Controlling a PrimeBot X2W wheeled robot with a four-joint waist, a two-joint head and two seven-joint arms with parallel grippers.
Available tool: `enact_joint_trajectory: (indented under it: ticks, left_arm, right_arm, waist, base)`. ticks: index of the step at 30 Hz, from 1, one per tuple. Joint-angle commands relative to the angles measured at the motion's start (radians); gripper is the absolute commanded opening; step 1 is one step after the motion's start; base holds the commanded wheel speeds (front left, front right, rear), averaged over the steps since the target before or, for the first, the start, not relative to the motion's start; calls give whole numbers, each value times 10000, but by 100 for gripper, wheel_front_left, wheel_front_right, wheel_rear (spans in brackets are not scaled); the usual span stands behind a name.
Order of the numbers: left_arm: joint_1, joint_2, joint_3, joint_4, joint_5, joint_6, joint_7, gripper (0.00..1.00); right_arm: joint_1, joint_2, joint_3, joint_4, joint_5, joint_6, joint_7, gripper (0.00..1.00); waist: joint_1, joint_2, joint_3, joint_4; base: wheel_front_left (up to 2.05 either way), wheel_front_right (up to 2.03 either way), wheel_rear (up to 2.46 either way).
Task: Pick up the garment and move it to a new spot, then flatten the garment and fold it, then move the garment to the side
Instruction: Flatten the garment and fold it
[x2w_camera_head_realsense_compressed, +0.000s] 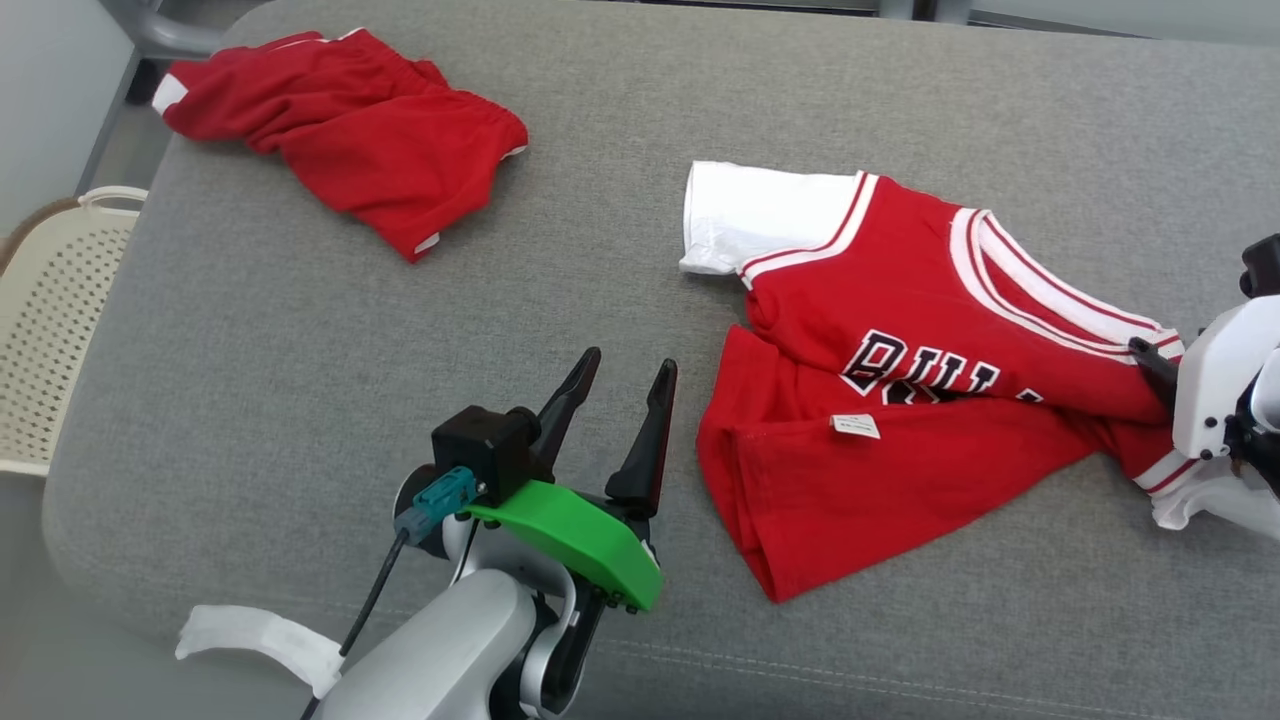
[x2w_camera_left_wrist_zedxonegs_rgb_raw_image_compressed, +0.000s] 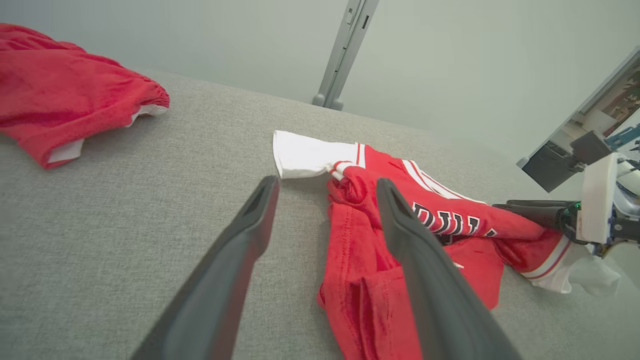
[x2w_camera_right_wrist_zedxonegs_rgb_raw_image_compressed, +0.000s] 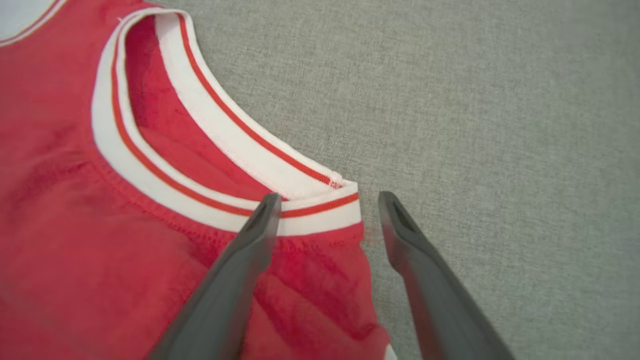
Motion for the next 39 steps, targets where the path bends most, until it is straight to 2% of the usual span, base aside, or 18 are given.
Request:
enact_joint_trajectory:
  ticks: [1, 11, 12, 13, 15, 20, 27, 34, 39]
  left_arm:
    - [-14, -13, 21, 16, 26, -26, -48, 100]
    - [81, -26, 49, 37, 38, -64, -97, 100]
    - [78, -25, 55, 38, 43, -66, -99, 100]
    - [76, -26, 60, 42, 48, -67, -104, 100]
    - [73, -28, 61, 61, 57, -74, -110, 100]
    - [105, -26, 45, 106, 64, -91, -88, 100]
    - [82, -21, 18, 121, 92, -120, -93, 100]
    - [-75, -53, 31, 93, 160, -141, -106, 100]
    - [-131, -93, 41, 167, 175, -179, -117, 100]
  right_arm:
    - [-43, -123, 206, 200, 238, -15, 307, 100]
    - [17, 1, 964, 822, 1067, -6, 1275, 100]
    - [-28, -7, 1050, 815, 1059, -6, 1201, 78]
    - [-108, -28, 1138, 828, 991, -6, 1085, 35]
    - [-317, -91, 1221, 922, 829, -7, 777, 0]
    - [-869, -170, 1180, 1391, 458, -15, -34, 0]
    - [-2107, -1, 765, 2952, -562, -15, -1614, 0]
    - [-4002, -142, -88, 4876, -1979, -15, -4183, 0]
    - [-4458, 7, -613, 5420, -2498, -15, -4434, 0]
  waist:
    - [0, 0, 139, 412]
    - [0, 0, 158, 565]
    - [0, 0, 173, 565]
    - [0, 0, 187, 563]
    - [0, 0, 206, 558]
    - [0, 0, 186, 544]
    - [0, 0, 211, 551]
    - [0, 0, 446, 672]
    - [0, 0, 577, 755]
  base:
    - [0, 0, 0]
    - [0, 0, 0]
    - [0, 0, 0]
    - [0, 0, 0]
    - [0, 0, 0]
    - [0, 0, 0]
    - [0, 0, 0]
    - [0, 0, 0]
    - [0, 0, 0]
